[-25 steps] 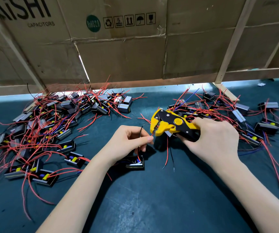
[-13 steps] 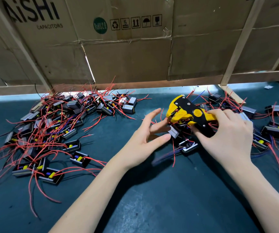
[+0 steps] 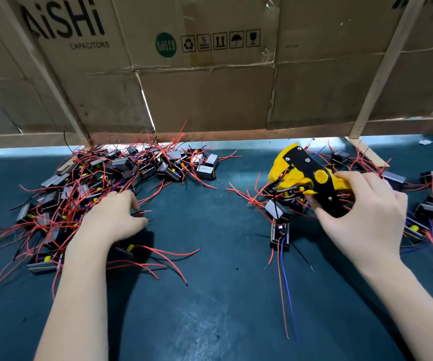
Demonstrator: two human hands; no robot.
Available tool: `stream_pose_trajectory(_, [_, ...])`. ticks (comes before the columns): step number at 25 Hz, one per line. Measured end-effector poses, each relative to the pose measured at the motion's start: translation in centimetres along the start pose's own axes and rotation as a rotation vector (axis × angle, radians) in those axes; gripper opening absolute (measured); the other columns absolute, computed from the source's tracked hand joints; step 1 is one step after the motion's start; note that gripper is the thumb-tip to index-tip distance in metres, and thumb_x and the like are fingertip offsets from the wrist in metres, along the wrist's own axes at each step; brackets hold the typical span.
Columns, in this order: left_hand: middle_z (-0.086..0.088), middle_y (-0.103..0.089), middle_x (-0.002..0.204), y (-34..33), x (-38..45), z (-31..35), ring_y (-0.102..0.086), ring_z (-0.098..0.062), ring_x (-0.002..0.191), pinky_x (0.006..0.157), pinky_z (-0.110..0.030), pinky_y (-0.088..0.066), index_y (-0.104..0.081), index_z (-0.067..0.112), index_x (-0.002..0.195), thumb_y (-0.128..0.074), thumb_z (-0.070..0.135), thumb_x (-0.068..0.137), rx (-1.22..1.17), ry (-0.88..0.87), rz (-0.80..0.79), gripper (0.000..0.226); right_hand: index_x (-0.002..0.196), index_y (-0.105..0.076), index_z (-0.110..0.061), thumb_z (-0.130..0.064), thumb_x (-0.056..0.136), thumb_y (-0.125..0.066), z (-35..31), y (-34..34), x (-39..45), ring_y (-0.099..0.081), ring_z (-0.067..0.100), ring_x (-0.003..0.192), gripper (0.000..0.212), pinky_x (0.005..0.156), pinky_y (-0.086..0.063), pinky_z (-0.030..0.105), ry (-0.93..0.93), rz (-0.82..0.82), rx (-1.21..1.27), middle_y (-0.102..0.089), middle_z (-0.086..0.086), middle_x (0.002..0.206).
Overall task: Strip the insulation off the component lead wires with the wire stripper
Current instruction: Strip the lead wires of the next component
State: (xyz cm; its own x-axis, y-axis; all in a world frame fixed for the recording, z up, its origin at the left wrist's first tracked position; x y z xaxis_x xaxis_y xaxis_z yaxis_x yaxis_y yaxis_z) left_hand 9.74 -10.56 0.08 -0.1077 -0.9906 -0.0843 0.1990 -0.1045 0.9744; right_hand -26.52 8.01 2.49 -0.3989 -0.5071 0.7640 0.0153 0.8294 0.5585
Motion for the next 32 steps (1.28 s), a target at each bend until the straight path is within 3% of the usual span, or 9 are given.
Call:
stream_pose_trajectory(3, [-0.008, -0.068, 0.090, 0.9, 0.2, 0.9, -0.063, -0.031, 0.090, 0.080, -0.036, -0.052, -0.064, 0.022, 0.080, -0.069, 0.015, 0.084, -0.058, -0.040, 0.146, 0.010, 0.107, -0.067, -0.013, -0.053, 0.075, -0.065, -0.1, 0.0, 0.0, -0.060, 0.033, 0.092, 0.051, 0.079, -0.034, 0.040, 0.011, -0.003, -0.006, -0.066, 0.007, 0.096])
stream_pose_trajectory(6, [-0.002, -0.070, 0.074, 2.2, -0.7, 3.5, -0.066, -0.019, 0.071, 0.069, -0.022, -0.051, -0.072, 0.015, 0.078, -0.077, 0.005, 0.077, -0.387, -0.239, 0.293, 0.011, 0.106, -0.068, -0.013, -0.052, 0.074, -0.065, -0.3, 0.0, -0.1, -0.058, 0.033, 0.090, 0.051, 0.079, -0.033, 0.039, 0.014, 0.004, -0.001, -0.065, 0.007, 0.094])
stream_pose_trajectory(9, [-0.001, -0.073, 0.071, 1.1, -2.7, 8.2, -0.069, -0.013, 0.067, 0.070, -0.024, -0.058, -0.073, 0.014, 0.080, -0.081, -0.001, 0.071, -0.696, -0.459, 0.100, 0.019, 0.106, -0.068, -0.013, -0.049, 0.073, -0.068, -0.4, -0.1, -0.2, -0.059, 0.033, 0.091, 0.048, 0.080, -0.033, 0.039, 0.029, -0.003, 0.006, -0.066, 0.007, 0.094])
stream_pose_trajectory(13, [-0.006, -0.075, 0.071, -2.1, -4.0, 12.2, -0.072, -0.019, 0.066, 0.069, -0.029, -0.061, -0.076, 0.011, 0.079, -0.077, -0.002, 0.077, -0.802, -0.586, -0.136, 0.014, 0.105, -0.068, -0.014, -0.045, 0.070, -0.070, -0.7, -0.6, -0.4, -0.060, 0.033, 0.089, 0.046, 0.081, -0.033, 0.039, 0.053, -0.041, 0.007, -0.065, 0.005, 0.093])
stream_pose_trajectory(17, [-0.005, -0.074, 0.069, -3.7, -3.9, 13.3, -0.067, -0.012, 0.060, 0.066, -0.025, -0.057, -0.073, 0.015, 0.078, -0.076, 0.006, 0.081, -0.773, -0.636, -0.136, 0.011, 0.102, -0.067, -0.016, -0.042, 0.067, -0.071, -1.3, -0.9, -0.7, -0.058, 0.032, 0.088, 0.044, 0.079, -0.033, 0.038, 0.100, -0.054, -0.017, -0.064, 0.003, 0.092])
stream_pose_trajectory(22, [-0.011, -0.073, 0.077, -4.7, -3.8, 13.9, -0.064, -0.016, 0.065, 0.068, -0.026, -0.055, -0.067, 0.006, 0.084, -0.070, 0.002, 0.087, -0.891, -0.652, -0.226, 0.006, 0.099, -0.067, -0.016, -0.040, 0.067, -0.076, -2.2, -1.7, -1.3, -0.055, 0.032, 0.083, 0.041, 0.076, -0.030, 0.038, 0.139, -0.087, -0.096, -0.062, 0.004, 0.089])
stream_pose_trajectory(28, [-0.010, -0.072, 0.077, -3.1, -5.6, 13.0, -0.066, -0.018, 0.068, 0.068, -0.023, -0.052, -0.071, 0.011, 0.083, -0.074, 0.009, 0.081, -1.057, -0.792, -0.621, 0.003, 0.093, -0.066, -0.010, -0.033, 0.061, -0.081, -2.4, -2.9, -1.9, -0.054, 0.033, 0.079, 0.042, 0.073, -0.031, 0.040, 0.163, -0.194, -0.213, -0.060, 0.009, 0.084])
stream_pose_trajectory(32, [-0.002, -0.072, 0.077, -4.2, -8.6, 13.9, -0.067, -0.013, 0.067, 0.068, -0.022, -0.052, -0.071, 0.013, 0.086, -0.069, 0.002, 0.084, -0.857, -0.881, -0.961, 0.012, 0.095, -0.067, -0.013, -0.041, 0.068, -0.081, -2.2, -2.4, -1.5, -0.057, 0.032, 0.084, 0.042, 0.076, -0.034, 0.040, 0.045, -0.224, -0.129, -0.062, 0.006, 0.087])
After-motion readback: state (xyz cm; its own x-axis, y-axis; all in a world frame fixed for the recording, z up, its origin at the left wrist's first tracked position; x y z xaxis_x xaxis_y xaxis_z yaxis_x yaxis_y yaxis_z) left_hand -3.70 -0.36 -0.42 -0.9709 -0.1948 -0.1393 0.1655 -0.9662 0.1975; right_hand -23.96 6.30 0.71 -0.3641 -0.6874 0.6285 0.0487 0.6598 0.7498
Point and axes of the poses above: each hand's wrist, its own x-axis towards the middle knuckle, its own y-axis out of the back of the hand, z = x × y, the point moved 7 cm from there along x, towards the middle knuckle
